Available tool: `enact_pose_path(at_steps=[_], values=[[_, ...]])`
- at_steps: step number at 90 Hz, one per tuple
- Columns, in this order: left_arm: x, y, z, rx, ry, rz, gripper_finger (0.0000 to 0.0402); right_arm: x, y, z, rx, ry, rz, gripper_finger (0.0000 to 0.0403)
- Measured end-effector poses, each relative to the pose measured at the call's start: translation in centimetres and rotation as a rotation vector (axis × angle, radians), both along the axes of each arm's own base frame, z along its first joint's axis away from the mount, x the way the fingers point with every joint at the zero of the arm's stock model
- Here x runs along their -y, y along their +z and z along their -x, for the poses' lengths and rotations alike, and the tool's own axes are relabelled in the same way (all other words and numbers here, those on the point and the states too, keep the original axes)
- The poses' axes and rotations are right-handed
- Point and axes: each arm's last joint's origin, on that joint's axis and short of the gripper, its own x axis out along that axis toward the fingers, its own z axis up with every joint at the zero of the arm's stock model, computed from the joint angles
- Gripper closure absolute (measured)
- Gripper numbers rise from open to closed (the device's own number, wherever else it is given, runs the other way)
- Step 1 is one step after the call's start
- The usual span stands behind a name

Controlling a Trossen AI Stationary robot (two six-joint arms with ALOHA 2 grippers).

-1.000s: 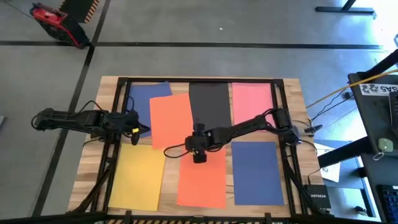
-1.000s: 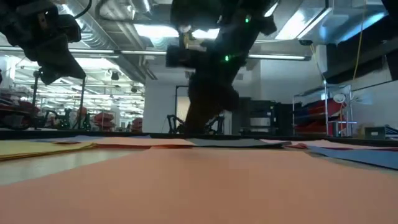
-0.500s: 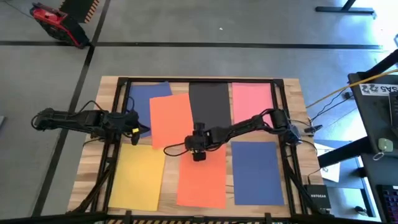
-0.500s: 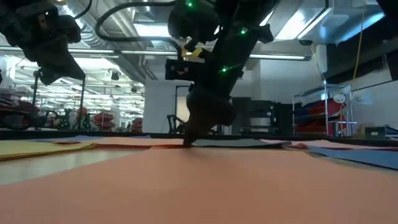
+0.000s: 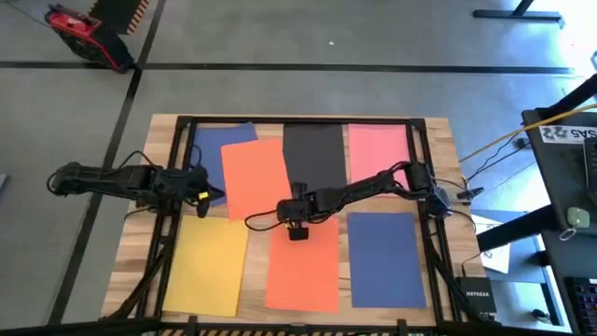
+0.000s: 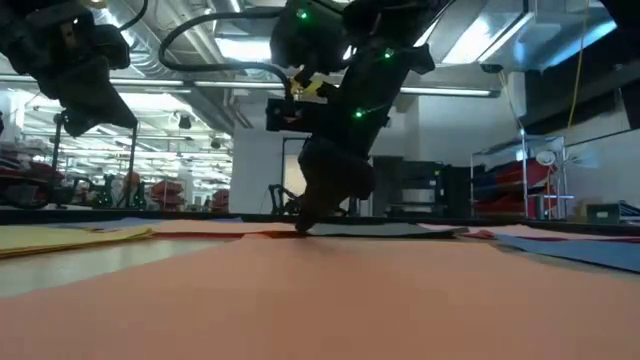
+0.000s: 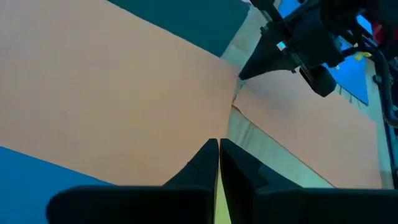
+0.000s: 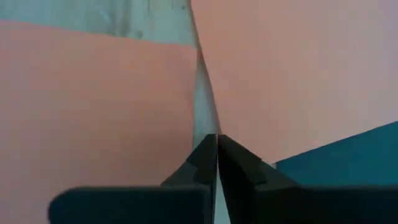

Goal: Organize paper
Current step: Stack the orange paper on top of the other orange paper

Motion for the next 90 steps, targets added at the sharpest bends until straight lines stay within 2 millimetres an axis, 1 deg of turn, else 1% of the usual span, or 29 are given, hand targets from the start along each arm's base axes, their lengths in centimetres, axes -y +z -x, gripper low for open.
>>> enact_pose_path(at_steps=[11, 16, 23, 31, 44, 55, 77, 84, 90], values=[[0.0, 0.0, 0.0, 0.0, 0.0, 0.0, 0.0402, -0.3, 0.5, -0.3, 0.013, 0.001, 0.01, 0.0402], [0.0, 0.0, 0.0, 0.0, 0.0, 0.0, 0.0402, -0.4, 0.8, -0.5, 0.035, -0.011, 0.041, 0.0396], [0.0, 0.0, 0.0, 0.0, 0.0, 0.0, 0.0402, -0.4, 1.0, -0.5, 0.043, -0.018, 0.057, 0.0378], [0.0, 0.0, 0.0, 0.0, 0.0, 0.0, 0.0402, -0.4, 1.0, -0.5, 0.044, -0.017, 0.056, 0.035], [0.0, 0.0, 0.0, -0.001, 0.0, 0.0, 0.0402, -0.4, 0.0, -0.7, 0.026, -0.012, 0.061, 0.0304], [0.0, 0.0, 0.0, -0.001, 0.0, 0.0, 0.0402, -0.4, -0.9, -0.9, 0.013, 0.004, 0.075, 0.0286], [0.0, 0.0, 0.0, -0.002, 0.0, 0.0, 0.0402, -0.1, -1.3, -1.1, 0.033, -0.042, 0.163, 0.0287], [0.0, 0.0, 0.0, -0.002, 0.002, 0.003, 0.0402, 0.2, -1.3, -1.1, 0.031, -0.05, 0.163, 0.0305], [0.0, 0.0, 0.0, -0.003, 0.002, 0.003, 0.0402, 0.2, -1.3, -1.1, 0.027, -0.058, 0.161, 0.0335]])
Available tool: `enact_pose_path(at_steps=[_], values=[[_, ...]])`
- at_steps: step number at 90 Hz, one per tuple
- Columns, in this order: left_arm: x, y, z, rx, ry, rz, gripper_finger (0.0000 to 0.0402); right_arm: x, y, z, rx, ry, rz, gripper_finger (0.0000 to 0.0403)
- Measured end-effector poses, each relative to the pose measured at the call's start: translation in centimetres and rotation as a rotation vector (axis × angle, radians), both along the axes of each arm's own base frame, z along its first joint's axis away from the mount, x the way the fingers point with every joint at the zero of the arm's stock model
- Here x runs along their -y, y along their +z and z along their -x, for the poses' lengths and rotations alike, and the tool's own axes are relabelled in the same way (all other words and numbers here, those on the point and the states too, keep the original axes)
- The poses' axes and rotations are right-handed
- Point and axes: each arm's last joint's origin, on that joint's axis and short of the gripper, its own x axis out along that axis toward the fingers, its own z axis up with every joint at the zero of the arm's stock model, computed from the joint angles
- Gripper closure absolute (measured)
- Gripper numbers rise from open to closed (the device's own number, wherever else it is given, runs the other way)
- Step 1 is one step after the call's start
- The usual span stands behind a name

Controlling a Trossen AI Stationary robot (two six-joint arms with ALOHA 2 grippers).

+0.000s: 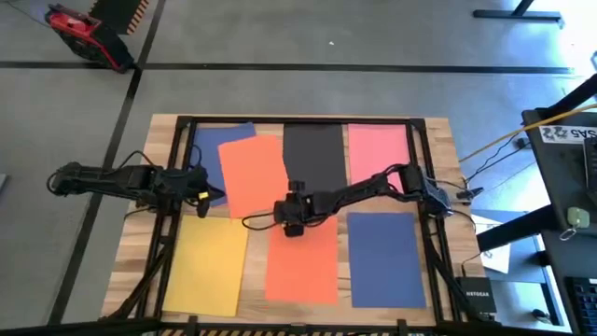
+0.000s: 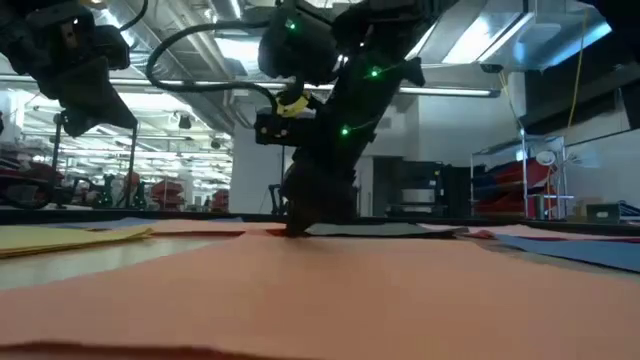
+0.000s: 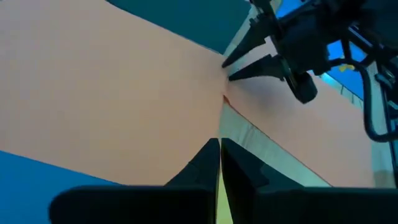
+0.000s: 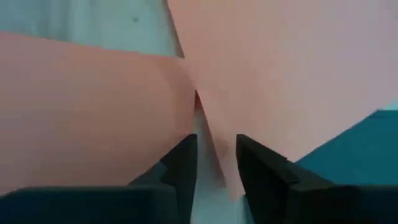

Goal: Organize paper
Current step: Stack the orange paper on top of the other orange paper

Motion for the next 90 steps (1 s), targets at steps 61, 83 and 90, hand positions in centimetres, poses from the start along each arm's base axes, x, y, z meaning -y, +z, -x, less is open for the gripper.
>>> enact_pose_path(at_steps=[61, 83, 90], values=[[0.0, 0.0, 0.0, 0.002, 0.008, 0.012, 0.0402, -0.2, 2.9, -1.1, 0.004, -0.009, -0.007, 0.0388], [0.0, 0.0, 0.0, 0.001, 0.008, 0.011, 0.0402, -0.1, 1.3, -0.5, -0.015, 0.018, 0.026, 0.0327], [0.0, -0.1, 0.0, -0.006, 0.008, 0.011, 0.0402, -0.1, 1.0, -0.5, -0.004, 0.025, 0.053, 0.0314]])
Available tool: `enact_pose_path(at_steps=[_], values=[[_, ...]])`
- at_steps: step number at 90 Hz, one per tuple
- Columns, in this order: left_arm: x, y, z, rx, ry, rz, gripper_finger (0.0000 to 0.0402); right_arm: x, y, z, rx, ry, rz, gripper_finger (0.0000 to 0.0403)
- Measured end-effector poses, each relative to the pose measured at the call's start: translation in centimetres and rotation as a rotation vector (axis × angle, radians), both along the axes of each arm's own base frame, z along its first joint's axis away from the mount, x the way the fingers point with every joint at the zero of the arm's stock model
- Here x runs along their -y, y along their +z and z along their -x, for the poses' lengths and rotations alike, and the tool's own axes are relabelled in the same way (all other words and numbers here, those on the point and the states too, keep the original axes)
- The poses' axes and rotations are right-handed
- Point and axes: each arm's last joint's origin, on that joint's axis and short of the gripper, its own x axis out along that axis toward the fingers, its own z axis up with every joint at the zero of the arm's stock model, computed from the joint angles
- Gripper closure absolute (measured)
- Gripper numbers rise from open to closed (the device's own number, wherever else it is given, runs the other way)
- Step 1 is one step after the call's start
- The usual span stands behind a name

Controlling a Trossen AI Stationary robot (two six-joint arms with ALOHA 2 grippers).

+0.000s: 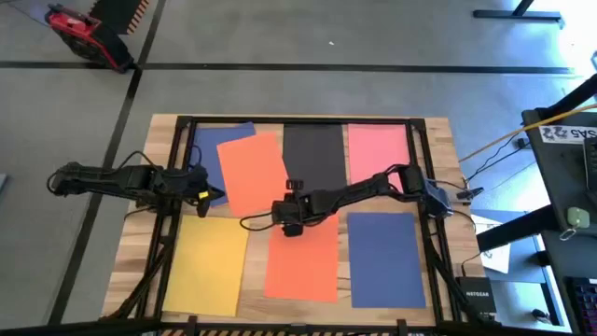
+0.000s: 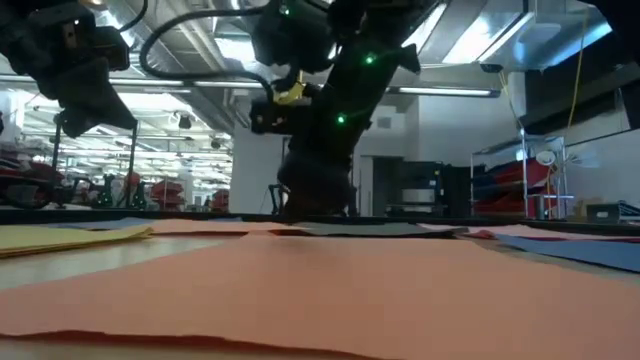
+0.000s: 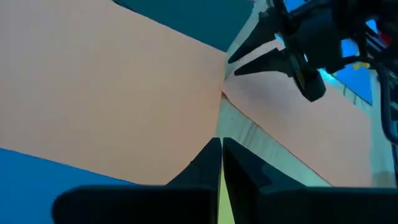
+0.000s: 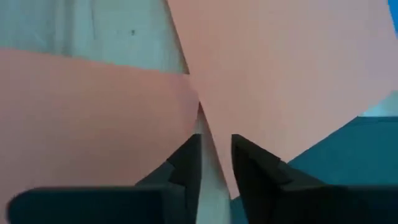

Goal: Organize paper
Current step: Stack the orange paper on top of the other orange paper

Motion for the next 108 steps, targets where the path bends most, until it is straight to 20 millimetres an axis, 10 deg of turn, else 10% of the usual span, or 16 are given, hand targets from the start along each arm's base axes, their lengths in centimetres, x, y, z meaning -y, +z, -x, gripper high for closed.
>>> enact_pose_path(at_steps=[46, 77, 108], values=[[0.0, -0.1, 0.1, -0.014, 0.001, -0.001, 0.0402, 1.5, -1.4, 0.3, 0.021, 0.004, 0.007, 0.0308], [0.0, -0.1, 0.1, -0.014, 0.009, 0.001, 0.0402, 2.0, -1.4, 0.4, -0.011, 0.022, -0.015, 0.0398], [0.0, -0.1, 0.1, -0.011, 0.017, -0.004, 0.0402, 1.7, 2.8, -0.8, -0.063, -0.01, -0.101, 0.0402]])
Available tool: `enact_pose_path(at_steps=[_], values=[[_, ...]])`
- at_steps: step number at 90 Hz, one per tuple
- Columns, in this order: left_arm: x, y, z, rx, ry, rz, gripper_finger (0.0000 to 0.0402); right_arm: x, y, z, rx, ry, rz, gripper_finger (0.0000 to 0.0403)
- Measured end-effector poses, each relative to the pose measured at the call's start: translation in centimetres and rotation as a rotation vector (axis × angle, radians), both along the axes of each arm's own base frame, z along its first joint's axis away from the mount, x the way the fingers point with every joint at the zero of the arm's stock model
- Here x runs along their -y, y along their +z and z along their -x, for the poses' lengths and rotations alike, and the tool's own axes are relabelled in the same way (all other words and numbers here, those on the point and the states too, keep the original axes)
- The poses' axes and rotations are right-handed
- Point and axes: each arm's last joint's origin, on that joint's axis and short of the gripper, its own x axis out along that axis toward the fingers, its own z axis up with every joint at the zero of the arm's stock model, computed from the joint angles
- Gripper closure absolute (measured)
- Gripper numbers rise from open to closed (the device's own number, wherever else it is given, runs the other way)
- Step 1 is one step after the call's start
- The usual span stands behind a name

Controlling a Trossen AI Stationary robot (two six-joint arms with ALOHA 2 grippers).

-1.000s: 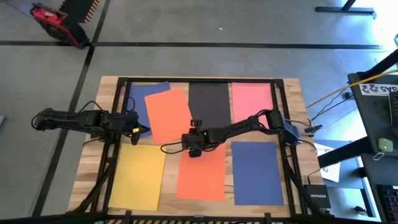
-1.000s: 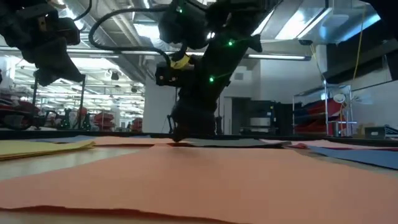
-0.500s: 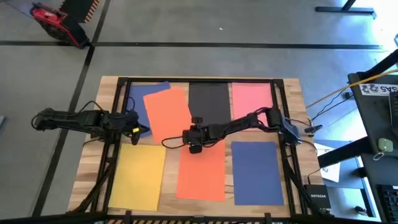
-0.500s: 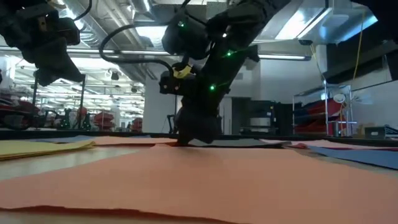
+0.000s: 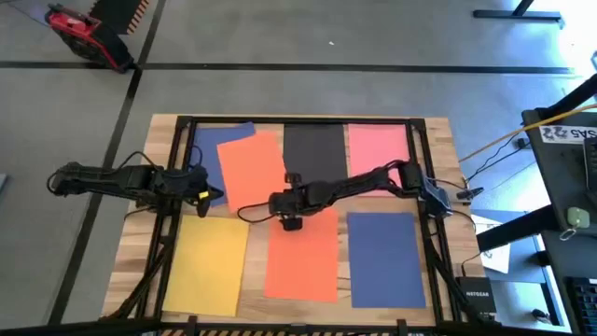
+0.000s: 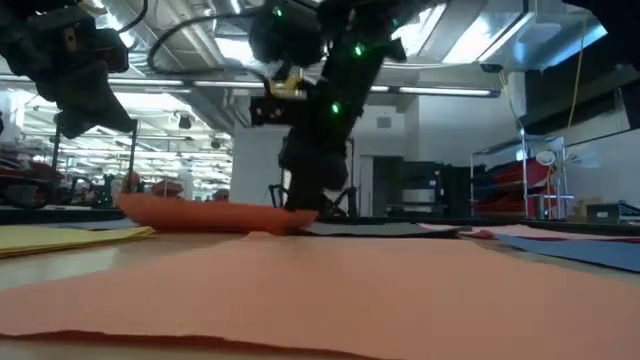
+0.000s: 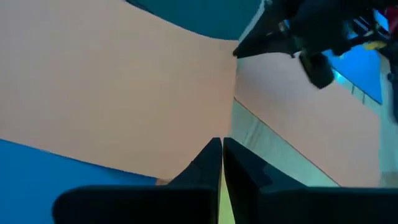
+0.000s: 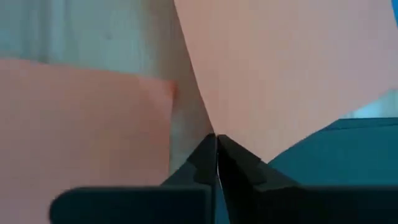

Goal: Organize paper
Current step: Stack the orange paper on top of the other orange paper

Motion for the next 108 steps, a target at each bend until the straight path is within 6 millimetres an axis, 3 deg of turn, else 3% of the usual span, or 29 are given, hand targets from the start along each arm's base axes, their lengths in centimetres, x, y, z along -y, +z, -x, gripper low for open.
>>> enact_pose_path(at_steps=[16, 30, 50, 81, 108], values=[[0.0, 0.5, -0.3, 0.056, -0.009, -0.009, 0.0402, -0.4, 2.7, 0.4, -0.102, -0.058, -0.149, 0.0403], [0.1, 1.0, -0.6, 0.116, -0.014, -0.012, 0.0402, -2.2, 4.6, 1.1, -0.192, -0.041, -0.259, 0.0403], [0.1, 1.0, -0.7, 0.126, -0.008, -0.002, 0.0402, -6.9, 5.9, 2.4, -0.276, -0.007, -0.379, 0.0403], [0.1, 1.0, -0.7, 0.131, 0.007, 0.021, 0.0402, -16.6, 6.1, 6.1, -0.326, -0.07, -0.448, 0.0403], [0.1, 1.0, -0.7, 0.127, 0.0, 0.01, 0.0402, -20.7, 6.2, 8.1, -0.287, -0.163, -0.483, 0.0403]])
